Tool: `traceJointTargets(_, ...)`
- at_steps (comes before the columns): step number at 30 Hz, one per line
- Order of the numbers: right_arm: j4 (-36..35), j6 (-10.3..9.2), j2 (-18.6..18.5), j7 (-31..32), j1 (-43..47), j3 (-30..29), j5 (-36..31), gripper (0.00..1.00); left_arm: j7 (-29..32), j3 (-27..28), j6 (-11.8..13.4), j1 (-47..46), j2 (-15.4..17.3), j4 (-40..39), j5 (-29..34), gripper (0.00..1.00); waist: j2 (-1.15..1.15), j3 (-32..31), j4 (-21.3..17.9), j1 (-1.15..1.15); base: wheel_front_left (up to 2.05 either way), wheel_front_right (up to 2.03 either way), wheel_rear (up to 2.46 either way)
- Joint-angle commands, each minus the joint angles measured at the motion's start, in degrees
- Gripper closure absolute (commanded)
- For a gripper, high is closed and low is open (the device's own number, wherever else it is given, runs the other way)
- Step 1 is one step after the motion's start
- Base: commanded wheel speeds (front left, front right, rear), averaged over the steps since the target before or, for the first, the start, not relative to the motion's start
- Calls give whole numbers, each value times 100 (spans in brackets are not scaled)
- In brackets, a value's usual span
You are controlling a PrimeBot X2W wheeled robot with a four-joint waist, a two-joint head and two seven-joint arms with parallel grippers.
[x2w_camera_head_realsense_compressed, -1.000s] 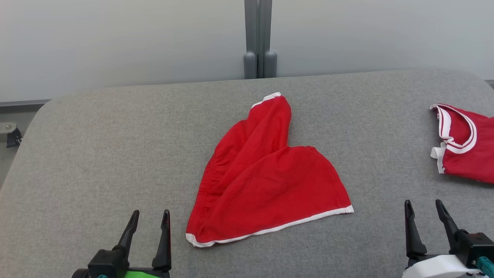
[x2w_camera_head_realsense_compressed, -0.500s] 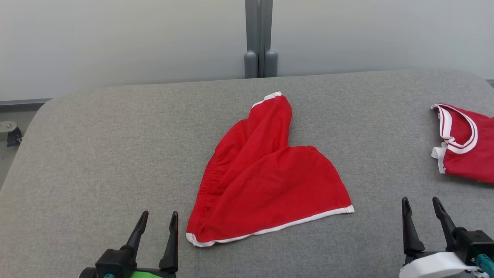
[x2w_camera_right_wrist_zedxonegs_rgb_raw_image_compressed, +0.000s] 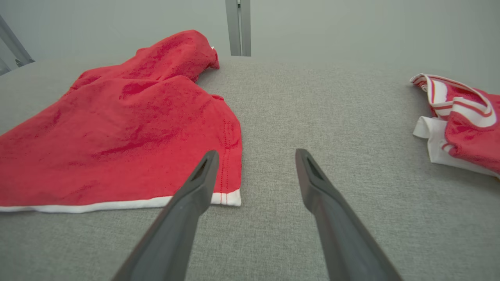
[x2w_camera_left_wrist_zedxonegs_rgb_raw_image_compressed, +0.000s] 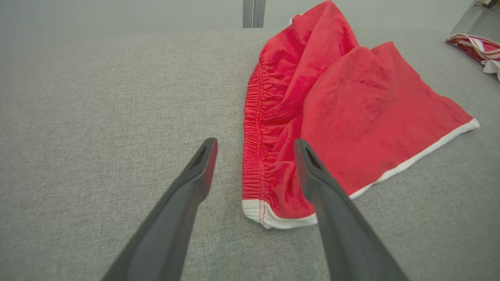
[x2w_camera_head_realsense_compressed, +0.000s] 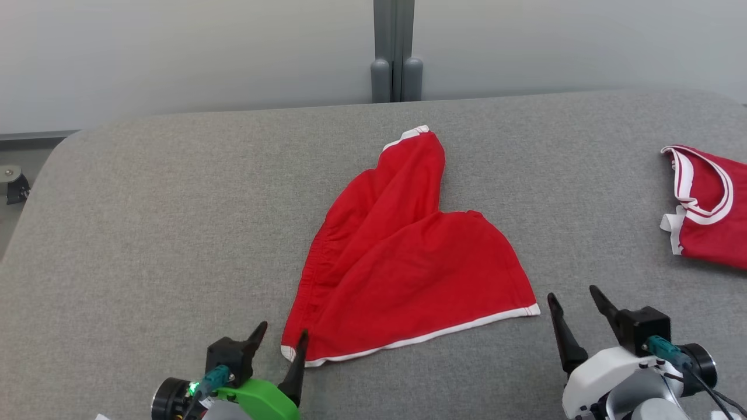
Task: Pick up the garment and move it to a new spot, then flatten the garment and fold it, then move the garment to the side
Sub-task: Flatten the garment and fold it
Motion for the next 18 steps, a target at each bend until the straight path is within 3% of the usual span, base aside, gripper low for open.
traceJointTargets(1, 140, -9, -116, 204, -115, 179, 22, 0, 250, -120, -9, -54, 61, -5, -119, 0, 0, 90, 4, 0, 0, 0, 0)
traceJointTargets(6, 575, -9, -311, 617, -413, 582, 24, 0, 895, -343, -8, -52, 250, -106, -406, 0, 0, 188, 53, 0, 0, 0, 0)
traceJointTargets(18, 1402, -9, -246, 748, -1097, 814, 17, 0, 1159, -544, -9, -415, 493, -305, -648, 0, 0, 549, 195, 0, 0, 0, 0)
